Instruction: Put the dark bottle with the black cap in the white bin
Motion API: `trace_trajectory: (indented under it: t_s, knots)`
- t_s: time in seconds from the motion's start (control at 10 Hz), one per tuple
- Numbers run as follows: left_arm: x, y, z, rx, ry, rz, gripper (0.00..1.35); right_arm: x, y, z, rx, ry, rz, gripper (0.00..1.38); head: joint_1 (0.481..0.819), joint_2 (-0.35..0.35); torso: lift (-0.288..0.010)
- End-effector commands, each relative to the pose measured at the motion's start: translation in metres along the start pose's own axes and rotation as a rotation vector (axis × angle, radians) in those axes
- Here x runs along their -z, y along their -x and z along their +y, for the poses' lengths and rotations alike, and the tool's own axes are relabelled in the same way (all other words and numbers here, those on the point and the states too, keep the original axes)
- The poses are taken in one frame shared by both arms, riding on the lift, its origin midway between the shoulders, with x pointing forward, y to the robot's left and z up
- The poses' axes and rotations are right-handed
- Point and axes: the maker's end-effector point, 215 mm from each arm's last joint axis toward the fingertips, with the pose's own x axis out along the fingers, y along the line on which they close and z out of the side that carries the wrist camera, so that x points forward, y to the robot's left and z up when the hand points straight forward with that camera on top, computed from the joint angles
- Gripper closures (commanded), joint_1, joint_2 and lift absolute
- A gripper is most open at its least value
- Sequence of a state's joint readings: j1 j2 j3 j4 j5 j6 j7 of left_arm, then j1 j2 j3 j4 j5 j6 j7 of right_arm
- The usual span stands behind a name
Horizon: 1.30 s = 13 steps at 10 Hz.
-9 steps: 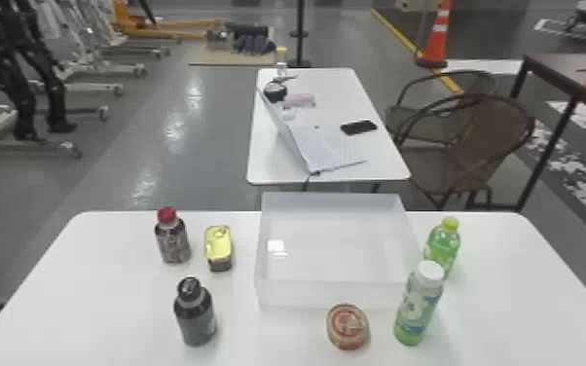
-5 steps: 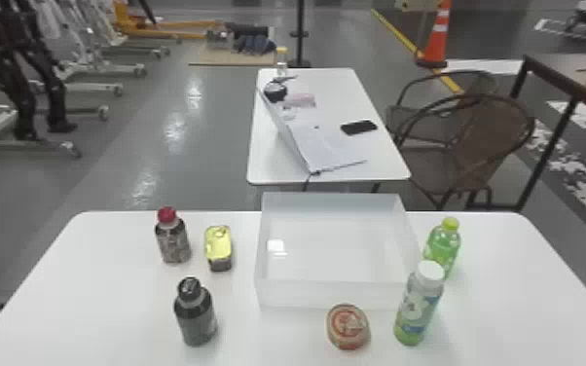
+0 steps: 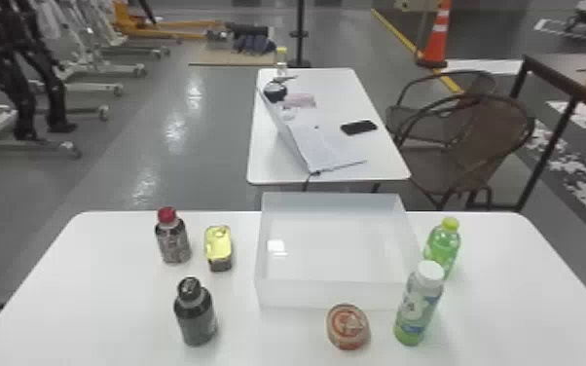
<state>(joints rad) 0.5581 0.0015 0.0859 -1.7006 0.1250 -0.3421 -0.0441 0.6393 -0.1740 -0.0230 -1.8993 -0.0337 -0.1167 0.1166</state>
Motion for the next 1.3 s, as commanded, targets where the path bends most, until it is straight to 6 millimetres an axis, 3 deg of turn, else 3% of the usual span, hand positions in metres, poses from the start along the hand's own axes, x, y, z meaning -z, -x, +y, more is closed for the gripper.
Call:
trace_trajectory:
  t_s: [0.0, 0.7, 1.2]
  knots:
    - [-0.001, -0.005, -0.004, 0.03, 0.005, -0.003, 0.09, 0.001, 0.001, 0.0, 0.0, -0.001, 0.004, 0.09, 0.549, 0.0, -0.1]
    - [0.002, -0.064, -0.037, 0.296, -0.021, 0.021, 0.09, 0.001, -0.003, 0.0, 0.002, -0.002, 0.007, 0.09, 0.549, 0.0, -0.1]
    - [0.008, -0.098, -0.087, 0.429, 0.008, 0.033, 0.09, 0.001, -0.009, 0.009, -0.019, -0.01, 0.003, 0.09, 0.549, 0.0, -0.1]
